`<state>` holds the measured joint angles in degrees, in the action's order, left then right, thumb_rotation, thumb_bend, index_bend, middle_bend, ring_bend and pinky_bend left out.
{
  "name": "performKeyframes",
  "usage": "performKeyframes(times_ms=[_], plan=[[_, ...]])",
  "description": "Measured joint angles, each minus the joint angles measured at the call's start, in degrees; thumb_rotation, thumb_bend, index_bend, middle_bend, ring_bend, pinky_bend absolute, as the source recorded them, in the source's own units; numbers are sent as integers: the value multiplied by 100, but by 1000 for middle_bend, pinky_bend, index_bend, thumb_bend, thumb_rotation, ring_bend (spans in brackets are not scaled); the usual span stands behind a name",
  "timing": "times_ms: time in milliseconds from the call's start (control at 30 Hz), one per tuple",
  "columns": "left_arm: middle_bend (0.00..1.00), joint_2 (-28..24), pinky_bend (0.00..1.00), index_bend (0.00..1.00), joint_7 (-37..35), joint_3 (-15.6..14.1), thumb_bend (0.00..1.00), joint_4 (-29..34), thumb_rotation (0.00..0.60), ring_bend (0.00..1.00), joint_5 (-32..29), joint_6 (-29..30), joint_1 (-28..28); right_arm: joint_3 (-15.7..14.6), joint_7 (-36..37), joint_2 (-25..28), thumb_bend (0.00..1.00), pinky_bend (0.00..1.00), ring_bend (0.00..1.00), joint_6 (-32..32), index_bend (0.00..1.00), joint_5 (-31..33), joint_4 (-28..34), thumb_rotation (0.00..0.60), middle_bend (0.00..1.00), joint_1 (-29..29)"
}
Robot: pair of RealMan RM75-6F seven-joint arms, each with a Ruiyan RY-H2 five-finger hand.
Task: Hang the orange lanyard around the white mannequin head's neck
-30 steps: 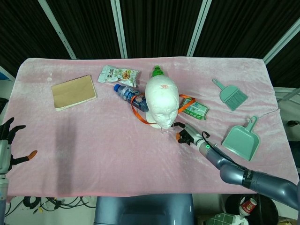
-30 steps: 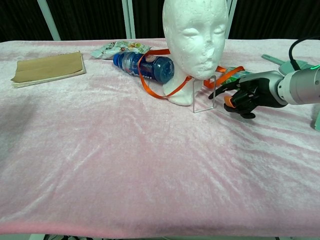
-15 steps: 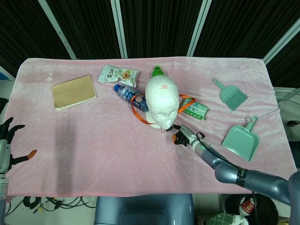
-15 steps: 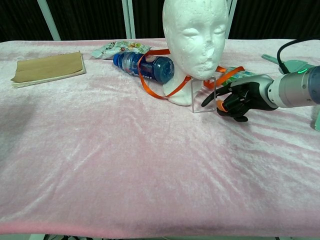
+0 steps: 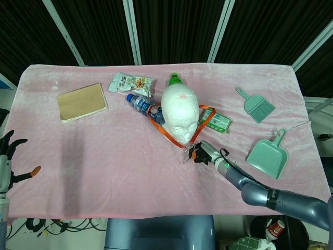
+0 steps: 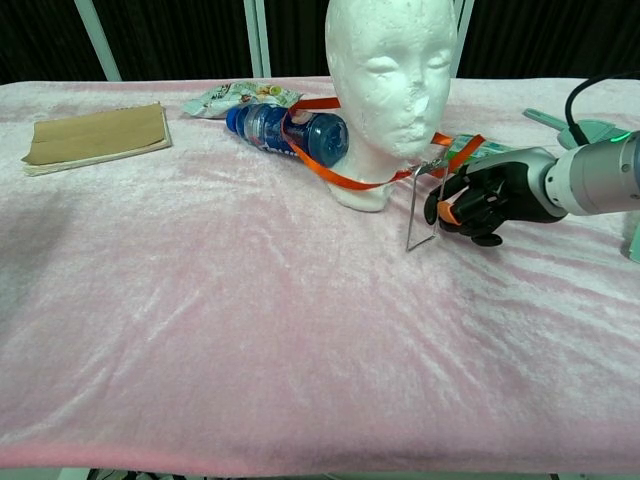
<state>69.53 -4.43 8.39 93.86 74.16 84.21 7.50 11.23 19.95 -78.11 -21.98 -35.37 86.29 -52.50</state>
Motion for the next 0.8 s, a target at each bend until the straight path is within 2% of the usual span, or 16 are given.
performKeyframes(times_ms=[400, 600, 800], plan=[[20, 27, 0, 251, 23, 34, 71, -20, 600, 0, 7, 10, -17, -106, -9, 768, 698, 833, 888, 159, 664, -162, 812, 600, 820, 141], [20, 36, 0, 251, 46, 45, 70, -8, 600, 0, 18, 44, -40, -463, -274, 983, 667, 833, 888, 219, 663, -69, 940, 600, 819, -152], [20, 43, 0, 251, 66, 58, 71, -15, 600, 0, 20, 39, -46, -1106, -728, 1029, 586, 833, 886, 99, 656, 377, 967, 600, 814, -771]])
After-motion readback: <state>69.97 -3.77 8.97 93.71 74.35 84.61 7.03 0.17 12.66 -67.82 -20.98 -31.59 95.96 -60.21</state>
